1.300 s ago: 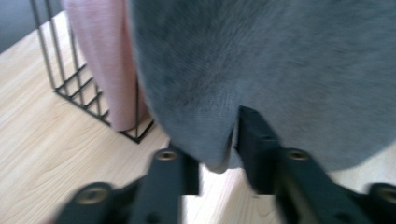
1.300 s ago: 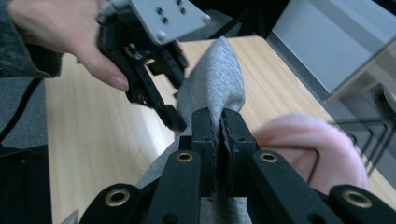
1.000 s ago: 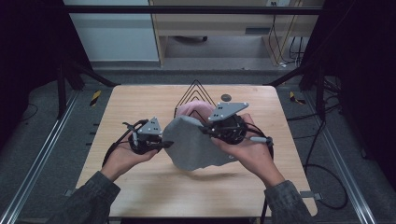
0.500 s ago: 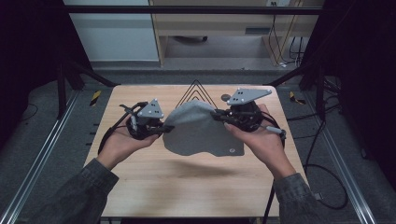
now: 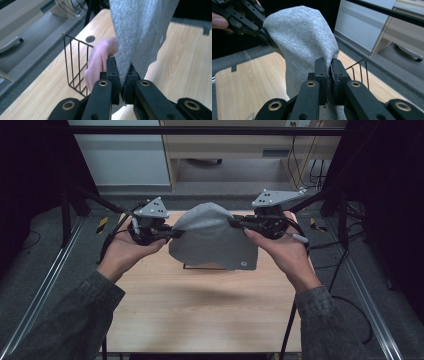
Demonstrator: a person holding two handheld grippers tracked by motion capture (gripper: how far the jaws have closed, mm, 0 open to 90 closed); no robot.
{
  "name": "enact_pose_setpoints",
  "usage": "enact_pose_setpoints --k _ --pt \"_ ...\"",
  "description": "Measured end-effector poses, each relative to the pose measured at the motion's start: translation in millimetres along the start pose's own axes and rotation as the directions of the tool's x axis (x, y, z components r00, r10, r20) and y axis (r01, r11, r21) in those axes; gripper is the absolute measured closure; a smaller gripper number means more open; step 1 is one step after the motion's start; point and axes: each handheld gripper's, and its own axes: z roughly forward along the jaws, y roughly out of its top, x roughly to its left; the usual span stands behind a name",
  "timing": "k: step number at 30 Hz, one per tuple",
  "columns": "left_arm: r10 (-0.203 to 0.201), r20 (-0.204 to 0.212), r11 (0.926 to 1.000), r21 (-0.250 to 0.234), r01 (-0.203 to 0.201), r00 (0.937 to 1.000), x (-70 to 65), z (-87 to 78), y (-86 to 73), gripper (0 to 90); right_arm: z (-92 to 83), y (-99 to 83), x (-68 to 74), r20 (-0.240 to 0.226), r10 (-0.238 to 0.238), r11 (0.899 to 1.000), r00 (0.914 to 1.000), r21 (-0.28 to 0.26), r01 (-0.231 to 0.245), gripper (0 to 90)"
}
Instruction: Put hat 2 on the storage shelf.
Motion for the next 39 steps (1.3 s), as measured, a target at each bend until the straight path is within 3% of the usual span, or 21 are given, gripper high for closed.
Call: enact_pose_setpoints --k 8,16,22,28,39 --pt "-0.023 -0.038 0.9986 -0.049 0.021 0.999 2.0 -0.2 10.4 86.7 -4.2 7.7 -6.9 0.02 0.015 0.999 0.9997 -0.034 -0.014 85.4" --pt "-0.037 -0.073 0.9951 -0.094 0.03 0.9967 11.1 -0.9 26.6 86.7 -1.6 20.3 -22.7 0.042 0.031 0.997 0.9987 -0.073 -0.027 85.4" --pt "-0.06 -0.096 0.9895 -0.136 0.047 0.9936 24.6 4.3 39.8 86.7 5.2 33.0 -39.2 0.068 0.039 0.993 0.997 -0.115 -0.031 85.4" --pt "-0.105 -0.107 0.981 -0.175 0.085 0.9887 39.9 13.9 40.5 86.7 16.1 35.9 -54.4 0.083 0.052 0.991 0.9952 -0.129 -0.041 85.5" --pt "-0.133 -0.147 0.969 -0.227 0.098 0.9801 49.4 24.5 44.4 86.6 28.6 38.4 -71.3 0.093 0.068 0.986 0.9934 -0.161 -0.052 85.4"
